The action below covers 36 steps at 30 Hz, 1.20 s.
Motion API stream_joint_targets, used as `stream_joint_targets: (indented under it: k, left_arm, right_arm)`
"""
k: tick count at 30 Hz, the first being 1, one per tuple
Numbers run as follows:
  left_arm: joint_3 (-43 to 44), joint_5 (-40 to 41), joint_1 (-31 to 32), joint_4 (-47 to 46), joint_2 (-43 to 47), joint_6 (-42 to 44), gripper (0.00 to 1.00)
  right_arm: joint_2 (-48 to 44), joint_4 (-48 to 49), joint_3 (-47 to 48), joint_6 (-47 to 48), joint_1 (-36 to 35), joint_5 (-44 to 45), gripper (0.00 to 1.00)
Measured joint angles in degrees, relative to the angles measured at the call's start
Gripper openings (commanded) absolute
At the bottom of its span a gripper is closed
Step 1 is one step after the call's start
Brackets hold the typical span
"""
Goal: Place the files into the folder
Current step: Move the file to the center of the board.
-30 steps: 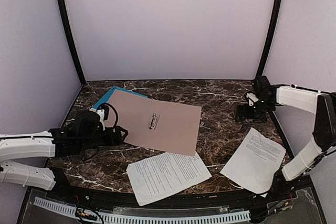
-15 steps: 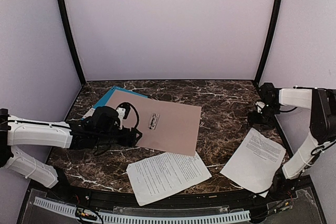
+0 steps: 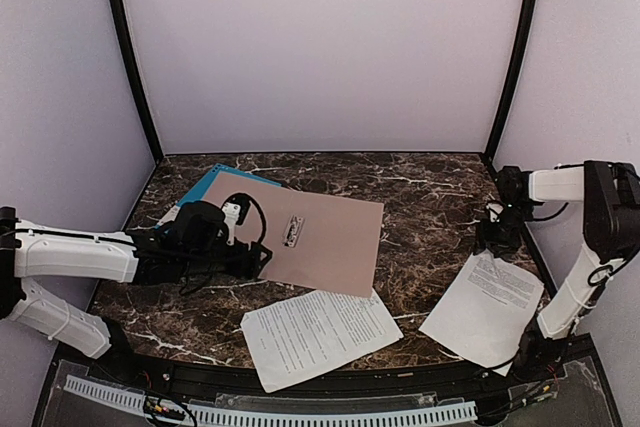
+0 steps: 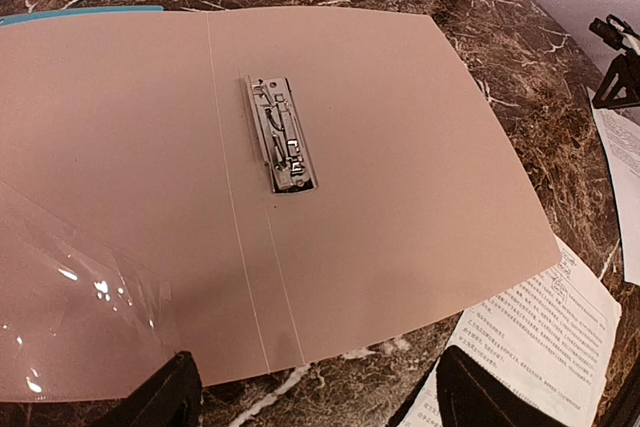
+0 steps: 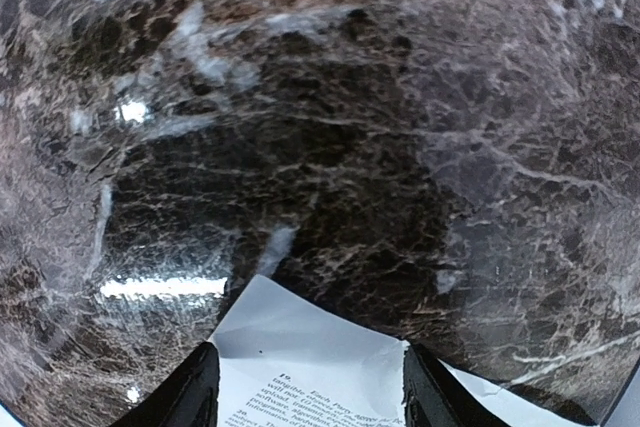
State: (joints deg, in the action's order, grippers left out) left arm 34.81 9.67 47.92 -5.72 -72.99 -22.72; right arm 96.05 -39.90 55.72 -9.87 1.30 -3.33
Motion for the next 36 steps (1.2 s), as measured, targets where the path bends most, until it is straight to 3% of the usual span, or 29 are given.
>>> stream_joint_targets:
  k: [14,29,32,35,36]
  left_arm:
    - [0.9,1.9,0.0,0.0,0.9,1.6,0.81]
    - [3.7,2.9,0.0,0.1,-1.5,2.1,0.81]
    - [3.8,3.2,0.0,0.1,-2.1,2.2,0.82]
    - [4.4,3.3,0.0,0.3,-3.2,2.4,0.81]
    - [4.7,3.4,0.0,0.2,-3.6,2.5,0.81]
  right_arm:
    - [2.2,0.9,2.1,0.6,-5.2,-0.8,0.41]
    - [10.2,2.0,11.7,1.9,-13.3,-1.3,0.27]
    - [11.5,2.5,13.2,2.8,-14.2,-1.7,0.18]
    - [12.6,2.9,14.6,3.7,-15.2,-2.2,0.00]
    - [13.0,3.1,15.1,4.0,-15.5,-2.5,0.00]
